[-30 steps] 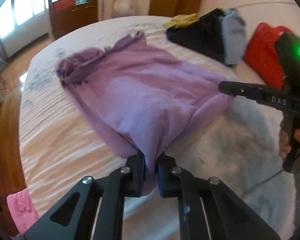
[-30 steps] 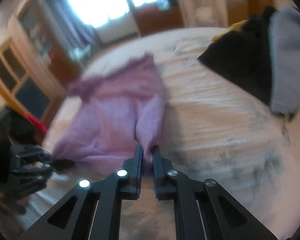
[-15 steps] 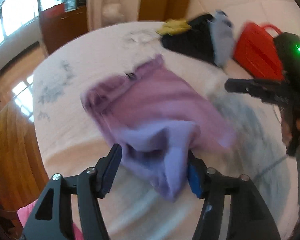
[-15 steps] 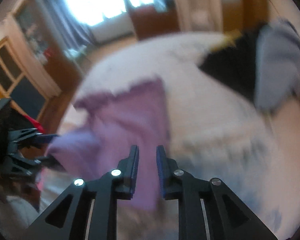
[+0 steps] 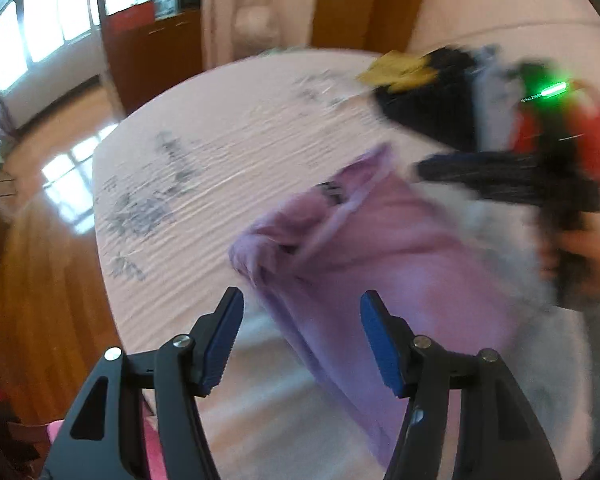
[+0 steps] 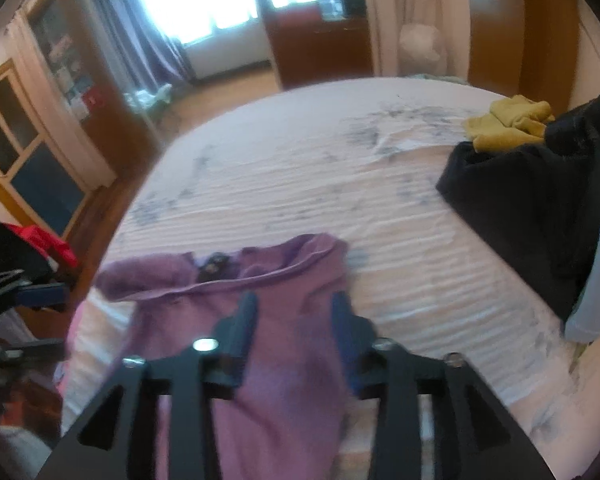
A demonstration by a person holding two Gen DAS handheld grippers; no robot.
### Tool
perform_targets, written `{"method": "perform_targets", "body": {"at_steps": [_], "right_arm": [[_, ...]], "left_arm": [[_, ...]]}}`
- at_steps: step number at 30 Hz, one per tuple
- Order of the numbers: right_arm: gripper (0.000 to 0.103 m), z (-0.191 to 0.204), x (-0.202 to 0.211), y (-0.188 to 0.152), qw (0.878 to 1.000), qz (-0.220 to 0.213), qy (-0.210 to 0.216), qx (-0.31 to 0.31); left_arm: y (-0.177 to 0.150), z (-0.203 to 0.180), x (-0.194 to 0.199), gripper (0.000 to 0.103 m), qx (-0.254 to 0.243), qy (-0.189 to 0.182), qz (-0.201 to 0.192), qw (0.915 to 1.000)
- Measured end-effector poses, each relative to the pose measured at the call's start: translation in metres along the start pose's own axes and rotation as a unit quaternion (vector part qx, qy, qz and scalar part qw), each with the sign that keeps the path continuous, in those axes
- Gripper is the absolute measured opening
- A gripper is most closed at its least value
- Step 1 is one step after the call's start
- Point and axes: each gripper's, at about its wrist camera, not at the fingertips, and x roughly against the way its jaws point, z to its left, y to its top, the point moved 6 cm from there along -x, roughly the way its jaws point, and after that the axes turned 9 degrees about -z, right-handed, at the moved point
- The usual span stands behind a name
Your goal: Fold clothes
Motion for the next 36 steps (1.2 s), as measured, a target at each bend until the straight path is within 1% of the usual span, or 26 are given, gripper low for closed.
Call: {"method": "perform_targets", "body": {"at_steps": [2,3,4,6,7,9,11,12,13,14,15,16,17,21,23,25,28,29,31,33,34,36], "right_arm": [[0.043,-0.004,-0.008,0.003,1.0,0.003,0.001,-0.001],[0.043,-0.006,-0.012,0.005,1.0,0.005,0.001,-0.002],[0.043,-0.008,-0.016,0.006,1.0,0.006,0.001,-0.003],[0.042,-0.012,-0.024,0.01,1.0,0.009,0.002,-0.004],[0.029,-0.016,-0.027,0.011,1.0,0.009,-0.006,-0.008],[0.005,-0.032,-0.034,0.013,0.999,0.007,-0.043,-0.024],[0.005,-0.048,-0.04,0.015,0.996,0.004,-0.08,-0.04],[0.005,-0.056,-0.043,0.015,0.994,0.003,-0.099,-0.048],[0.007,-0.063,-0.045,0.016,0.992,0.001,-0.117,-0.056],[0.008,-0.068,-0.043,0.016,0.99,-0.003,-0.122,-0.064],[0.012,-0.067,-0.033,0.013,0.991,-0.012,-0.11,-0.072],[0.015,-0.066,-0.023,0.011,0.992,-0.022,-0.097,-0.081],[0.017,-0.062,-0.012,0.007,0.992,-0.029,-0.087,-0.083],[0.019,-0.026,0.039,-0.023,0.995,-0.039,-0.05,-0.076],[0.019,-0.01,0.055,-0.048,0.995,-0.025,-0.045,-0.085],[0.019,0.001,0.064,-0.075,0.994,-0.007,-0.05,-0.096],[0.019,0.015,0.074,-0.11,0.991,0.006,-0.045,-0.126],[0.019,0.019,0.076,-0.12,0.99,0.012,-0.047,-0.13],[0.02,0.023,0.078,-0.137,0.99,0.029,-0.064,-0.121],[0.019,0.022,0.084,-0.149,0.989,0.041,-0.078,-0.123],[0.019,0.021,0.088,-0.154,0.987,0.048,-0.09,-0.125],[0.019,0.019,0.103,-0.157,0.981,0.052,-0.134,-0.128]], "left_arm": [[0.003,0.005,-0.023,0.06,-0.007,0.03,0.002,0.9995],[0.005,0.007,-0.031,0.057,-0.009,0.038,0.001,0.9992],[0.008,0.008,-0.037,0.039,-0.008,0.039,-0.003,0.9992],[0.015,0.008,-0.044,0.025,-0.002,0.027,-0.01,0.9996],[0.02,0.009,-0.047,0.021,0.003,0.025,-0.013,0.9996],[0.029,0.017,-0.052,0.02,0.029,0.031,-0.019,0.9989],[0.034,0.029,-0.057,0.021,0.061,0.042,-0.02,0.9971],[0.035,0.037,-0.059,0.026,0.081,0.05,-0.019,0.9953],[0.035,0.039,-0.057,0.042,0.088,0.051,-0.018,0.9946],[0.031,0.034,-0.051,0.051,0.081,0.042,-0.015,0.9957],[0.027,0.029,-0.044,0.06,0.074,0.033,-0.013,0.9966],[0.024,0.025,-0.038,0.061,0.067,0.024,-0.01,0.9974],[0.02,0.02,-0.031,0.061,0.06,0.015,-0.008,0.9981],[0.005,0.001,-0.004,0.061,0.031,-0.021,0.002,0.9993],[-0.003,-0.009,0.009,0.061,0.017,-0.039,0.007,0.9991],[-0.011,-0.018,0.023,0.061,0.002,-0.057,0.012,0.9983],[-0.041,-0.041,0.029,0.061,-0.026,-0.073,0.04,0.9962],[-0.053,-0.049,0.03,0.061,-0.039,-0.073,0.052,0.9952],[-0.077,-0.058,0.031,0.061,-0.071,-0.061,0.074,0.9928],[-0.093,-0.061,0.035,0.062,-0.096,-0.048,0.081,0.991],[-0.099,-0.061,0.038,0.062,-0.103,-0.044,0.087,0.9899],[-0.097,-0.059,0.047,0.062,-0.101,-0.045,0.1,0.9888]]}}
